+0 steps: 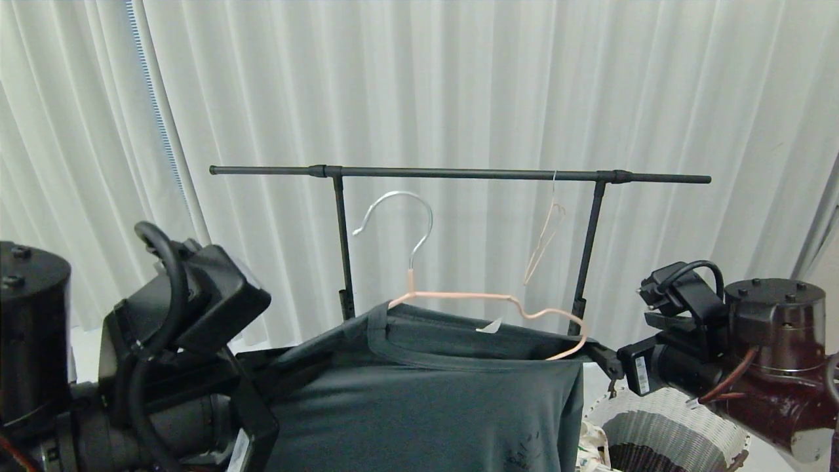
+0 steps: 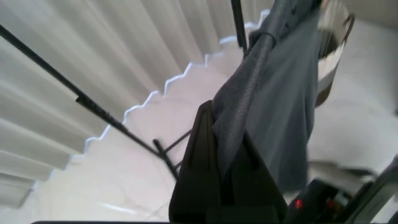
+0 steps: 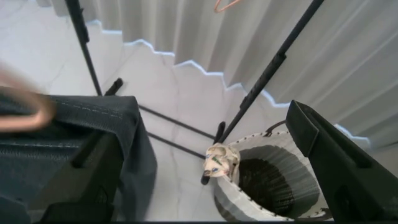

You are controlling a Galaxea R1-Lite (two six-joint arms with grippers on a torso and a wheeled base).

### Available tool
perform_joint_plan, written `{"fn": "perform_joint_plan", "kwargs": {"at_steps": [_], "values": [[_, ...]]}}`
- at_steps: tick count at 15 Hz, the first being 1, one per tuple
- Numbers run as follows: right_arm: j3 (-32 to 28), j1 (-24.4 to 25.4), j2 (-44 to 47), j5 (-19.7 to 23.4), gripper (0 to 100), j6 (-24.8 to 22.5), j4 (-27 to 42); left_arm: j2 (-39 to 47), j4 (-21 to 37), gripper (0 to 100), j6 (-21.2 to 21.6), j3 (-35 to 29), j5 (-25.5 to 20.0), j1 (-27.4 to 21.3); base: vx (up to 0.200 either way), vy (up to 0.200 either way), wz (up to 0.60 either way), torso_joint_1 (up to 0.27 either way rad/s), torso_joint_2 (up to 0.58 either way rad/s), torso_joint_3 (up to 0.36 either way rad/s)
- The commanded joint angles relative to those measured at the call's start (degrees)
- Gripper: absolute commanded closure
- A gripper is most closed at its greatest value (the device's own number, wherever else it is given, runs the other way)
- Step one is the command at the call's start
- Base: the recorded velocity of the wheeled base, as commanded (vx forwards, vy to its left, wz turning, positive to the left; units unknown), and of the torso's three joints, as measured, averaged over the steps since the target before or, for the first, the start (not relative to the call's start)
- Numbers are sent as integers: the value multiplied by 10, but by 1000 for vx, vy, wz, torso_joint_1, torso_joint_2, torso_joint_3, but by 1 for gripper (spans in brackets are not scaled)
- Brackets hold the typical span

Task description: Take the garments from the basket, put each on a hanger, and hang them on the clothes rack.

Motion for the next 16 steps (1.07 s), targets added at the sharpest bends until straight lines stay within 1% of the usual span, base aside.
{"fn": "perform_joint_plan", "kwargs": {"at_steps": [1, 4, 6, 7, 9, 11, 13, 15, 16], "values": [[-4, -3, -7, -1, 0, -4, 0, -29, 0, 100, 7, 45, 1, 1, 0, 0, 0, 0, 0, 0], [-7, -3, -13, 1, 0, -9, 1, -29, 0, 100, 14, 57, 4, 19, 0, 0, 0, 0, 0, 0], [-15, -3, -30, 9, 0, -14, 5, -17, 0, 100, 53, 66, 5, 36, 0, 0, 0, 0, 0, 0], [-18, -3, -45, 21, 0, -28, 16, -4, 0, 100, 57, 66, 6, 38, 0, 0, 0, 0, 0, 0], [-19, 2, -85, 51, 0, -44, 61, 17, 0, 100, 56, 55, 9, 39, 0, 0, 0, 0, 0, 0], [-17, 34, -134, 83, 0, -49, 112, 27, -12, 100, 52, 48, 9, 40, 0, 0, 0, 0, 0, 0], [-16, 85, -166, 121, 0, -49, 147, 43, -62, 100, 31, 49, 8, 37, 0, 0, 0, 0, 0, 0], [-17, 143, -166, 141, 0, -49, 150, 54, -91, 100, 27, 49, 7, 34, 0, 0, 0, 0, 0, 0], [-21, 170, -163, 146, 0, -49, 150, 55, -92, 100, 27, 50, 7, 33, 0, 0, 0, 0, 0, 0]]}}
